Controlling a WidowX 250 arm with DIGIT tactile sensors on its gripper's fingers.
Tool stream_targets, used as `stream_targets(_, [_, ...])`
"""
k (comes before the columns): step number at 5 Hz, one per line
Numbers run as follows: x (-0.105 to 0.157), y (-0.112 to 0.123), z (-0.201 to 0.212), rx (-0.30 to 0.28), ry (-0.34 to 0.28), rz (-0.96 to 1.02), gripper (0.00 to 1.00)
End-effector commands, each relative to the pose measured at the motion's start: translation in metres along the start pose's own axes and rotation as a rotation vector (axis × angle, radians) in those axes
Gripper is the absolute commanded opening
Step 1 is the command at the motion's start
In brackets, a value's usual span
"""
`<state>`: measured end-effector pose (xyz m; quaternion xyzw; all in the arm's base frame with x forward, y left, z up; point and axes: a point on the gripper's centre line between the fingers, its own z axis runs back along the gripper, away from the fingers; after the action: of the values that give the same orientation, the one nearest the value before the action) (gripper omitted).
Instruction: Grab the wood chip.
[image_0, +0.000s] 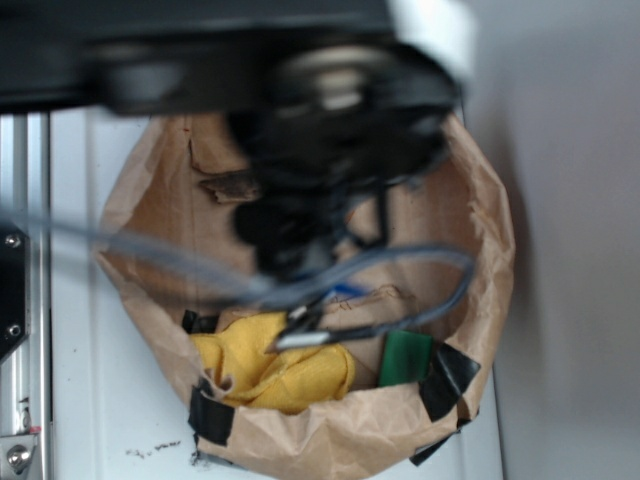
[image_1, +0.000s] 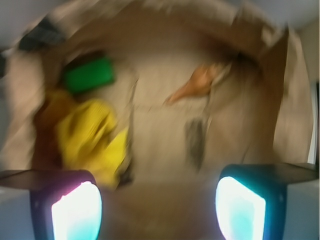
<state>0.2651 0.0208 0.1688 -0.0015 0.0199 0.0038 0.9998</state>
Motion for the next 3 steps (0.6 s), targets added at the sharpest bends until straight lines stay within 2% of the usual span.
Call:
stream_targets(1, [0.004,0.005,0.014,0.003,-0.057,0.011,1.0])
stream_targets(2, [0.004,0.005,0.014,0.003,-0.057,0.011,1.0])
stream_targets(3, [0.003,0.012,-0.031,0.062,-0.068,0.001,1.0])
